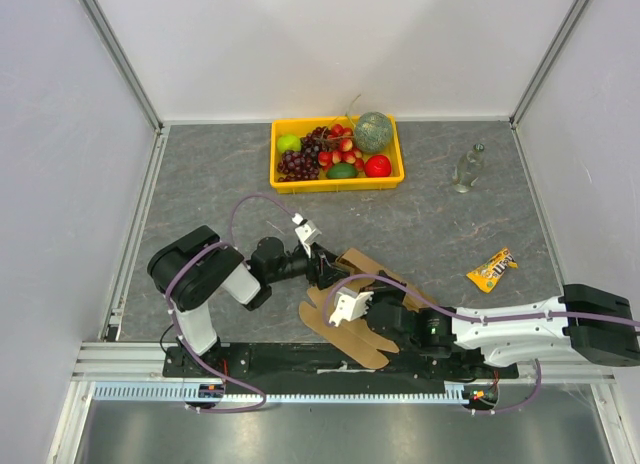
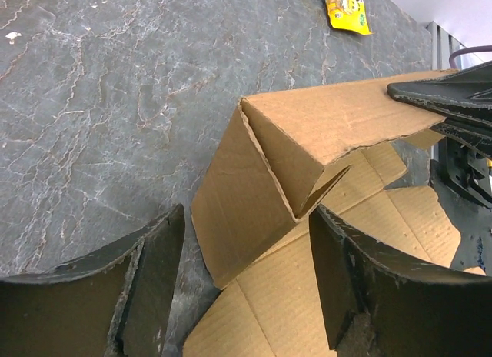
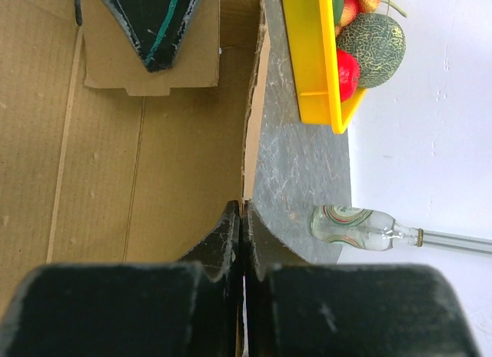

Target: Fold the paper box

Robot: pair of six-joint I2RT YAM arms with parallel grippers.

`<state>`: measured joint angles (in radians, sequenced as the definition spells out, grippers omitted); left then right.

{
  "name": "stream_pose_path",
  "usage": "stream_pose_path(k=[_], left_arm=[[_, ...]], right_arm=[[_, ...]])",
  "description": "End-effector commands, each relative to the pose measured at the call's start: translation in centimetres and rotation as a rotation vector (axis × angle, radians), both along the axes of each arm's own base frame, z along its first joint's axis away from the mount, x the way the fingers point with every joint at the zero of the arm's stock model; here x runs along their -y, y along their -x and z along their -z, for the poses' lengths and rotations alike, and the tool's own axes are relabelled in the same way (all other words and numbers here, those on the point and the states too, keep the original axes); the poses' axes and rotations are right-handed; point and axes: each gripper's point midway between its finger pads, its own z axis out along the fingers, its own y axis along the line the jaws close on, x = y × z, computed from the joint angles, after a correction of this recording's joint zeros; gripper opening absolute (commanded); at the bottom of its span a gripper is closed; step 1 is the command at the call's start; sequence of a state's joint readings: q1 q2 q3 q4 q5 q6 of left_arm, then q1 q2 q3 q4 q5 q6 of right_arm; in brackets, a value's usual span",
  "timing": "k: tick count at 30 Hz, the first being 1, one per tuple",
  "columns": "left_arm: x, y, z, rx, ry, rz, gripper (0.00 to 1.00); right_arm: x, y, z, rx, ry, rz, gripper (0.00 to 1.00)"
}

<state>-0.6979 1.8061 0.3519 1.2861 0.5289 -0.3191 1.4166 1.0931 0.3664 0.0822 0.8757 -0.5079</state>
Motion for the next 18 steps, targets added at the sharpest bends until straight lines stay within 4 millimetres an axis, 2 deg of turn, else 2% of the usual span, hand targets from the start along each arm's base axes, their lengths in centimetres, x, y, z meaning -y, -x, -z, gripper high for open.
stream_pose_path(k=[1,11,18], left_arm=[[0.0,-0.8,-1.3,0.102,0.028,-0.045,0.7],[-0.1,-1.1,-0.8,0.101,0.013,-0.099,0.62],[0.0,-1.2,-0.5,0.099,0.003,-0.118,0.56]], right_arm=[[-1.0,0.6,0.6,-0.04,-0.041,-0.033,0.06],[-2.4,1.9,-0.1,-0.103,-0.199,-0.119,0.17],[-2.8,2.6,0.4,-0.145,-0.225,-0.16,0.22]])
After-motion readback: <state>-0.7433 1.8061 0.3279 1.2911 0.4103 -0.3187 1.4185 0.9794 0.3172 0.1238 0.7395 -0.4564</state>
